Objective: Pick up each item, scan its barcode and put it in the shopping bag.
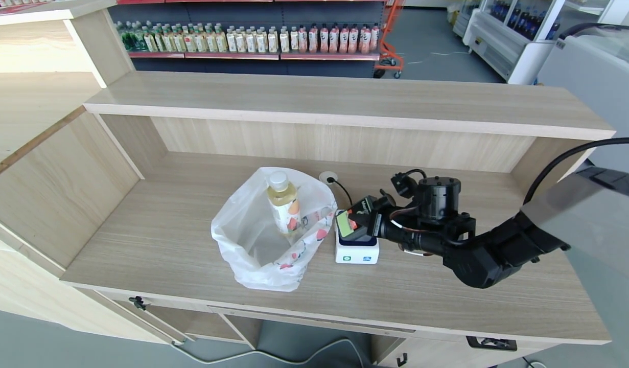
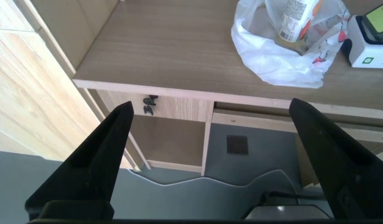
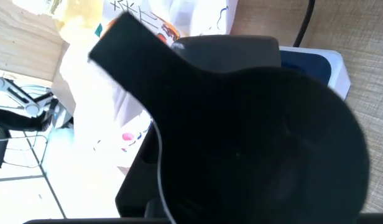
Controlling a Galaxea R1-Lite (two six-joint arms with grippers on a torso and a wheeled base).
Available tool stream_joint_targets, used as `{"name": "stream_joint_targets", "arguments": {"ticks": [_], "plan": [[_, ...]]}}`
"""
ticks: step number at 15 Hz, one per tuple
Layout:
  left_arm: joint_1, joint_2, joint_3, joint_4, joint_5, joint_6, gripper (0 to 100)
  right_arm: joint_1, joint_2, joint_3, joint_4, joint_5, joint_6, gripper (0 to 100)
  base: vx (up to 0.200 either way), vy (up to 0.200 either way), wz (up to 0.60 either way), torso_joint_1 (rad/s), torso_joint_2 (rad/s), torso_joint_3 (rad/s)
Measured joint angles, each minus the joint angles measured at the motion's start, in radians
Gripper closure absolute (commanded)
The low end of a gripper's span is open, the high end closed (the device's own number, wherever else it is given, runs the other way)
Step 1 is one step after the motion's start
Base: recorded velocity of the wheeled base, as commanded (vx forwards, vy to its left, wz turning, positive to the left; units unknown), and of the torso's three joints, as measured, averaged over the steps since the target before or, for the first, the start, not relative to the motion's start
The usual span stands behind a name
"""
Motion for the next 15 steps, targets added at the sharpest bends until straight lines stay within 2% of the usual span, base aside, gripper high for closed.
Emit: {"name": "stream_joint_targets", "arguments": {"ticks": [11,13,15], "plan": [[0.000,0.000,0.000,0.000,0.000,0.001,0,0.000,0.011,-0.030,-0.006,-0.007,-0.021,100,0.000,0.000,0.00,0.000,0.00,0.000],[0.000,0.000,0.000,0.000,0.000,0.001,0,-0.011,-0.056,-0.041,-0.001,-0.009,-0.115,100,0.000,0.000,0.00,0.000,0.00,0.000],[0.000,0.000,0.000,0.000,0.000,0.000,0,-0.044,-0.167,-0.021,0.047,-0.008,-0.354,100,0.000,0.000,0.00,0.000,0.00,0.000]]}}
